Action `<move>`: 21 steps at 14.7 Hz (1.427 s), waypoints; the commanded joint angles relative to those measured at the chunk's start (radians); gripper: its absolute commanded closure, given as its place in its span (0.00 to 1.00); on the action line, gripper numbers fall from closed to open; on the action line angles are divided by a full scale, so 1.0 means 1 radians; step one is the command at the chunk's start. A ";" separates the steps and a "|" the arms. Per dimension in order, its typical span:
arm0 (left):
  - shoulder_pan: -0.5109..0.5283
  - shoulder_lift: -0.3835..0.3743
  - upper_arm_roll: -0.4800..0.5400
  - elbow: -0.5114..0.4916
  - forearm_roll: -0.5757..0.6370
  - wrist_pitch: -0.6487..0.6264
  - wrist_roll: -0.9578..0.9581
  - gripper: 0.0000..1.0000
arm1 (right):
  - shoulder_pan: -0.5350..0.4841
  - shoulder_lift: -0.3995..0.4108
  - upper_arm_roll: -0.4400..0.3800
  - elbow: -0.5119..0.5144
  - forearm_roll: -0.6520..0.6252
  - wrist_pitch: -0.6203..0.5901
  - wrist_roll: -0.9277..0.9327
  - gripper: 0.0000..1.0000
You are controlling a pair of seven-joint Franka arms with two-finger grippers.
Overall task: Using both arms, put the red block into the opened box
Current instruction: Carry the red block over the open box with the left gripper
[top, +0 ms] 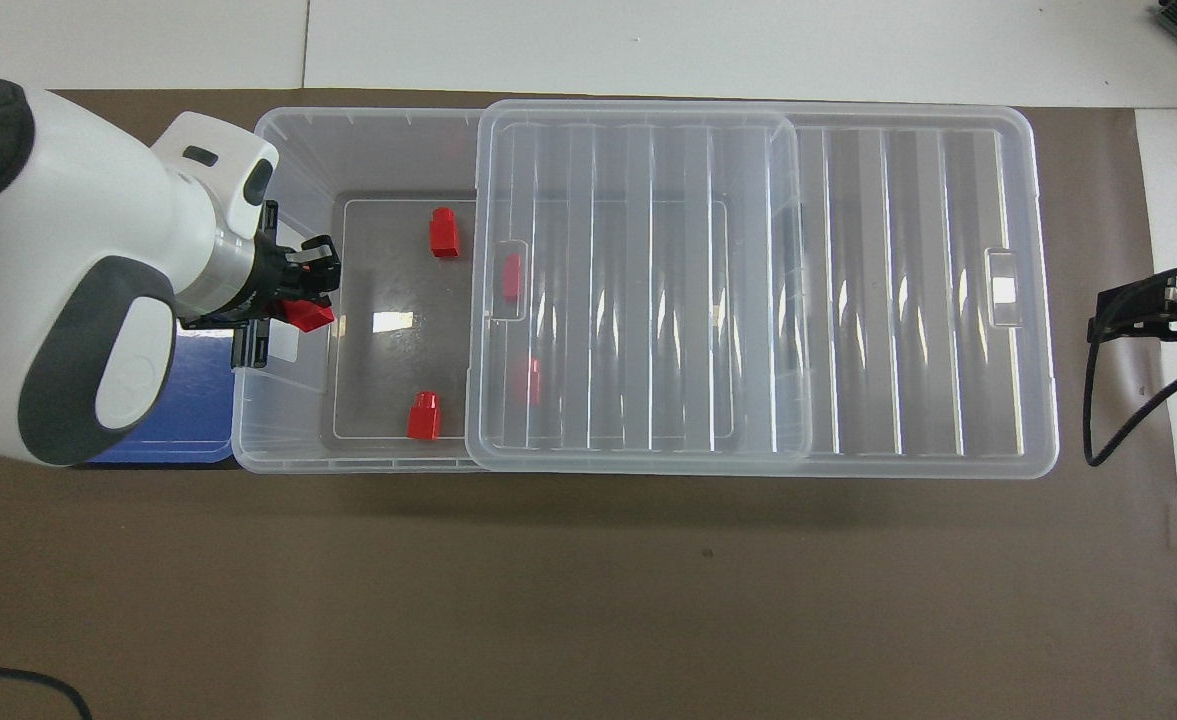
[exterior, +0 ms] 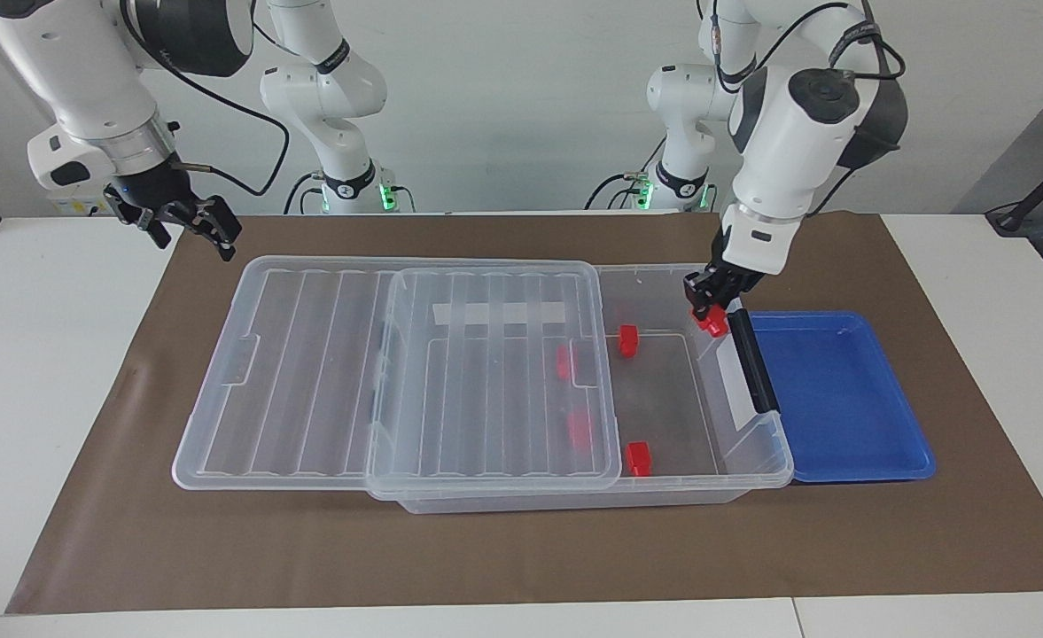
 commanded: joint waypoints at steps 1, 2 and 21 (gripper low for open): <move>-0.026 -0.010 0.014 -0.083 0.014 0.100 -0.025 1.00 | -0.004 -0.023 0.004 -0.026 0.026 0.005 -0.003 0.00; -0.029 -0.011 0.014 -0.110 0.032 0.126 -0.025 1.00 | -0.005 -0.023 0.004 -0.026 0.026 0.006 -0.001 0.00; -0.094 0.234 0.023 -0.186 0.253 0.477 -0.177 0.00 | -0.015 -0.028 0.005 -0.028 0.058 -0.029 -0.006 0.00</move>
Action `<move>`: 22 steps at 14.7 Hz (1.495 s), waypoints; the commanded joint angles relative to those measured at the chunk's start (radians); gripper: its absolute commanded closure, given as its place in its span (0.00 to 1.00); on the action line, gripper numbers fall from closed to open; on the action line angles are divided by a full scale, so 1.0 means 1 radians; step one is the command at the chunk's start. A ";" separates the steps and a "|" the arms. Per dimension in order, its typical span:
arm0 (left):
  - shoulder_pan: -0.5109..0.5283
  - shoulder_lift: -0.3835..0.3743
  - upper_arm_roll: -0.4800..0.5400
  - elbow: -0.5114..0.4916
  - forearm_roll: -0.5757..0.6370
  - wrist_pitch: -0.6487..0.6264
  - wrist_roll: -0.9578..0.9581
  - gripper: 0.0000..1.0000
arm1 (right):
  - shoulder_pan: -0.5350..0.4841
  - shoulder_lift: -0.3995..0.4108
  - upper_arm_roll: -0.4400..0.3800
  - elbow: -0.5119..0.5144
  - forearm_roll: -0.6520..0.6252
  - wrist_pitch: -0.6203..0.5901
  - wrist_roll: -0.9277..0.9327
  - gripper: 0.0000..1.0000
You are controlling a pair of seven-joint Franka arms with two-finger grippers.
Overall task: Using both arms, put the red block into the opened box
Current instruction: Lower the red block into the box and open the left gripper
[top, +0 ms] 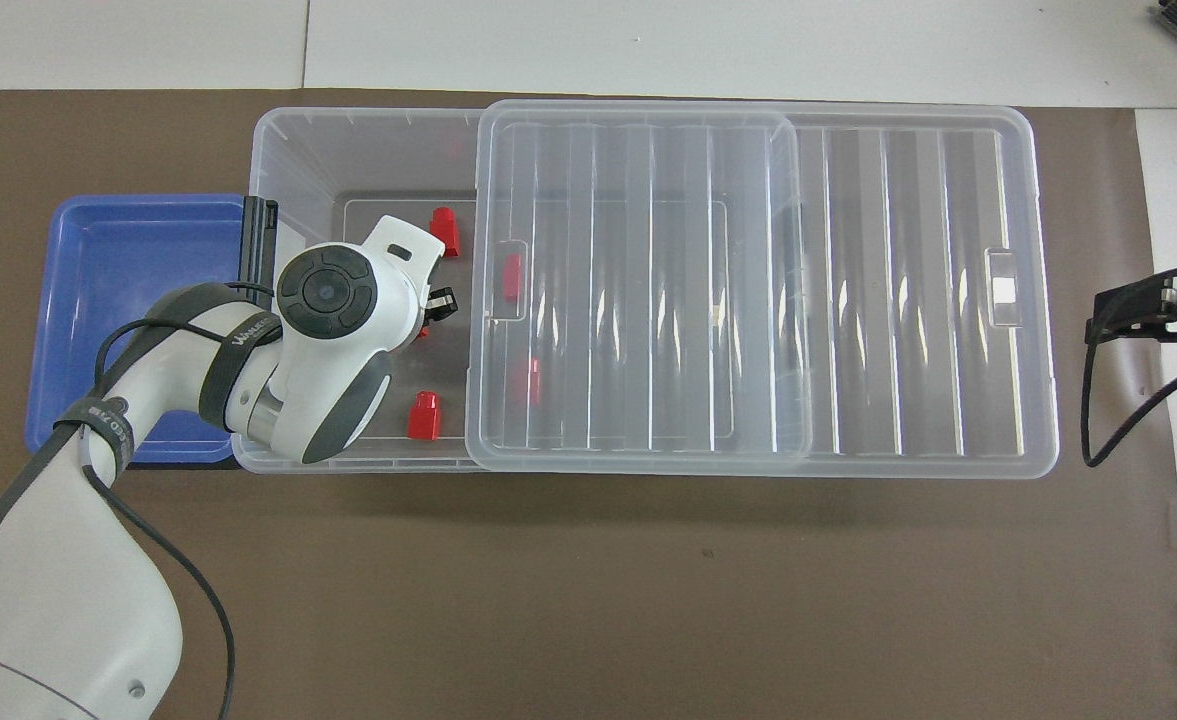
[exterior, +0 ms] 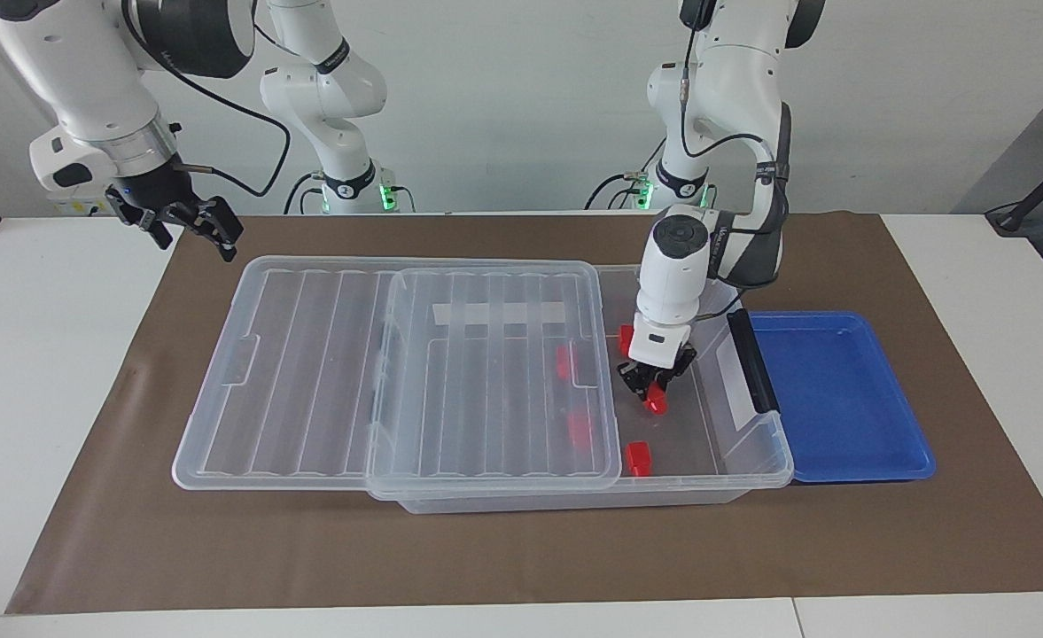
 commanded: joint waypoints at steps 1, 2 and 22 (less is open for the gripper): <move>-0.001 0.007 0.005 0.001 0.024 0.017 -0.015 0.00 | -0.013 -0.027 0.005 -0.027 0.045 -0.009 -0.007 0.00; 0.001 0.007 0.005 0.001 0.024 0.012 -0.013 0.00 | -0.010 -0.027 0.005 -0.027 0.046 -0.009 -0.016 0.00; 0.004 -0.154 0.010 0.119 0.010 -0.365 0.065 0.00 | -0.006 -0.026 0.005 -0.022 0.048 -0.009 -0.076 0.00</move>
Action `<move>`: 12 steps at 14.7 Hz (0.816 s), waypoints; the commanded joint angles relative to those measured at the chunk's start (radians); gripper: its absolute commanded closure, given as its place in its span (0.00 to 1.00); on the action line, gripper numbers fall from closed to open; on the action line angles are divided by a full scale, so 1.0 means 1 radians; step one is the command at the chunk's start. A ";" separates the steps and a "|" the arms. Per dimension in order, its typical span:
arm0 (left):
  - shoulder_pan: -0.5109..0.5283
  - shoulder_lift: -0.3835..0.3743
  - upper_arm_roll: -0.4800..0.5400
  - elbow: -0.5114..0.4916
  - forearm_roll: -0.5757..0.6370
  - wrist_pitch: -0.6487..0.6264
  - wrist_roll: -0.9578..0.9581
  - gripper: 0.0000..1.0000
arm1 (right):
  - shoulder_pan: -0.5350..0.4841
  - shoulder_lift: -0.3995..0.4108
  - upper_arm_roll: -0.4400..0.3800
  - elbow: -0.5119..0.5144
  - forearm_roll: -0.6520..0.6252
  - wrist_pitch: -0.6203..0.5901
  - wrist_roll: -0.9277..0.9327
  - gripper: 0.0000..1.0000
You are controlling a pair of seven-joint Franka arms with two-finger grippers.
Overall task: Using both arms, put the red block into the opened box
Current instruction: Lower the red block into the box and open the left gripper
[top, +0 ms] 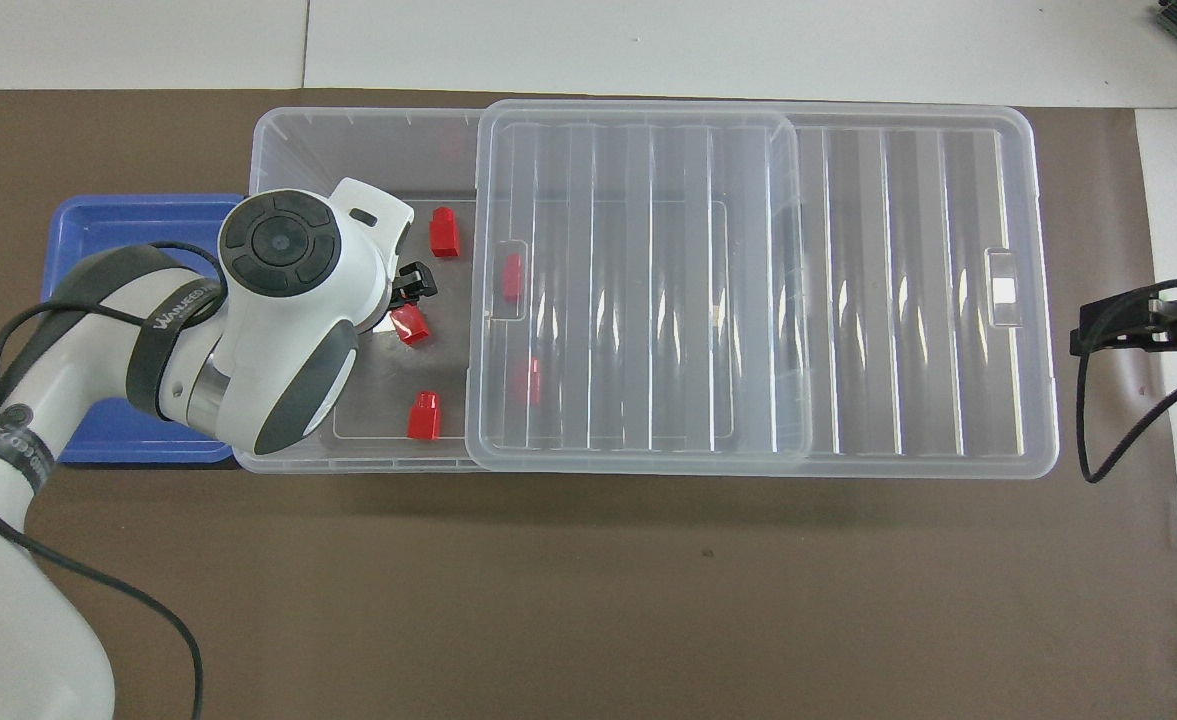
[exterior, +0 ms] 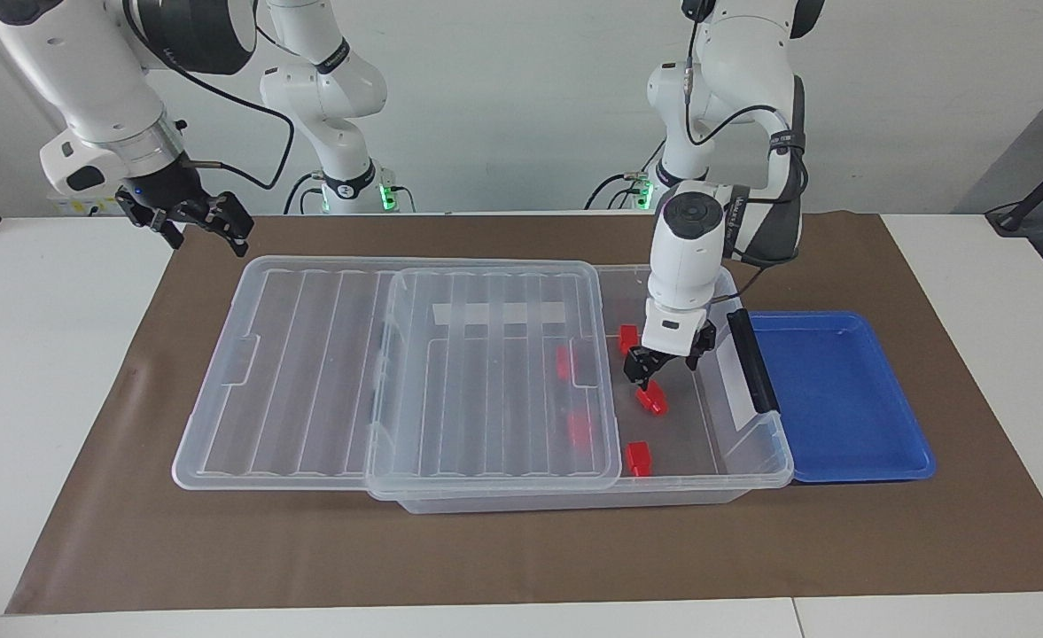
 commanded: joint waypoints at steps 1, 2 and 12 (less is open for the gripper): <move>0.018 -0.063 0.003 0.030 0.008 -0.133 0.088 0.00 | -0.007 -0.025 0.002 -0.022 0.026 -0.002 -0.023 0.00; 0.027 -0.075 0.002 0.056 -0.003 -0.185 0.131 0.00 | -0.007 -0.025 0.001 -0.022 0.026 -0.002 -0.023 0.00; 0.165 -0.202 0.008 0.176 -0.141 -0.457 0.375 0.00 | -0.007 -0.025 0.001 -0.022 0.026 -0.002 -0.023 0.00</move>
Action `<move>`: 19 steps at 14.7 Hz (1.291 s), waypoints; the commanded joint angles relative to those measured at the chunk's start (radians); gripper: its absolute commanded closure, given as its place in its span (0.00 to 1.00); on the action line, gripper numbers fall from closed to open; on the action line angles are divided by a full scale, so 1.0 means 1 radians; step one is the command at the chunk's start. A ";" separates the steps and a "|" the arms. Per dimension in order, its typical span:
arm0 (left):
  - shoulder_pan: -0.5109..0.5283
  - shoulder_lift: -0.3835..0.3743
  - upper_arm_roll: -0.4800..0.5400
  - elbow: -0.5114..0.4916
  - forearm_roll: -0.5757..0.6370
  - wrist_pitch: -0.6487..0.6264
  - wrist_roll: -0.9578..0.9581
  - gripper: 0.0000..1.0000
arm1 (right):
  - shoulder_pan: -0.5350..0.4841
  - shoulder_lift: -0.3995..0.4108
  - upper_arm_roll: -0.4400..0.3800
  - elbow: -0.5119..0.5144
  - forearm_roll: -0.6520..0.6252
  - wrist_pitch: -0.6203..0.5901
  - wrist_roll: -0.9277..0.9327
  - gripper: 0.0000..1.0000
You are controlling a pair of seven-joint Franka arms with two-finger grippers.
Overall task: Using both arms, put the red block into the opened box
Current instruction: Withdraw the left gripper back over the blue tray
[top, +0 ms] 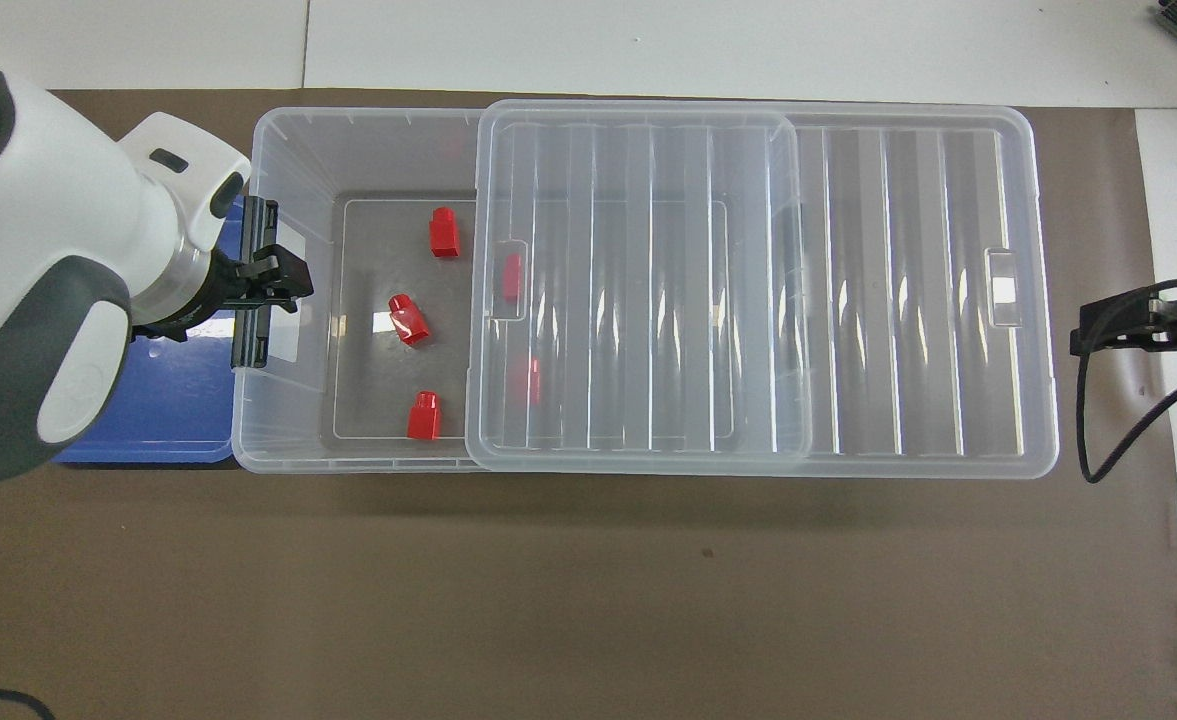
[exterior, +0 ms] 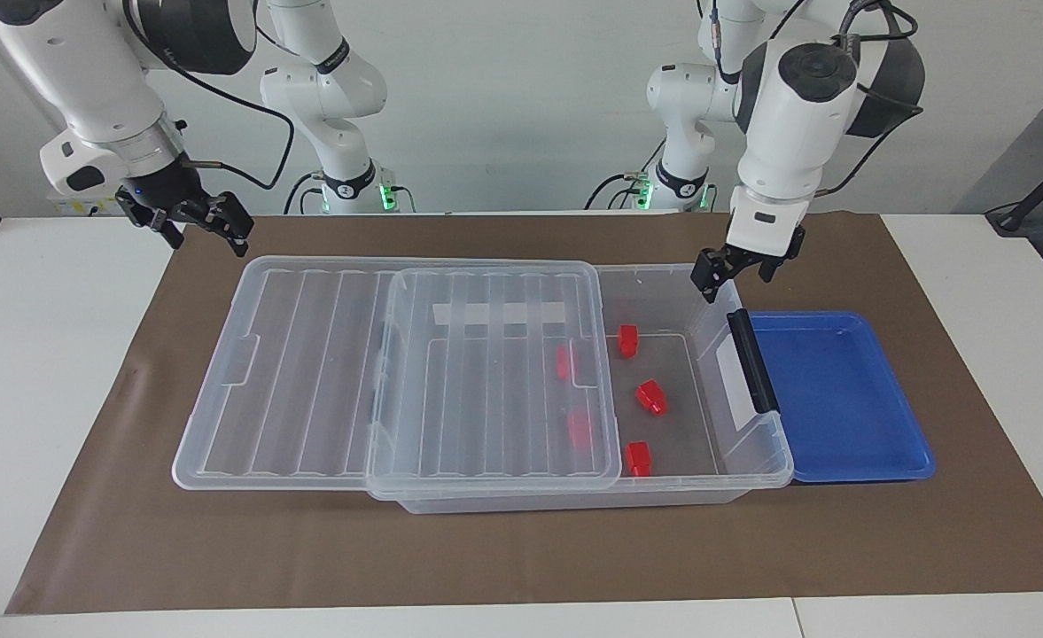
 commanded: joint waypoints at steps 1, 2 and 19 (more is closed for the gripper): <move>0.078 -0.044 -0.003 -0.002 -0.041 -0.058 0.133 0.00 | -0.007 -0.025 0.001 -0.022 0.026 -0.002 -0.023 0.00; 0.085 -0.055 -0.002 0.001 -0.061 -0.069 0.150 0.00 | -0.007 -0.025 0.001 -0.022 0.026 -0.002 -0.023 0.00; 0.155 -0.127 0.026 -0.010 -0.155 -0.096 0.370 0.00 | -0.007 -0.025 0.001 -0.022 0.026 -0.002 -0.023 0.00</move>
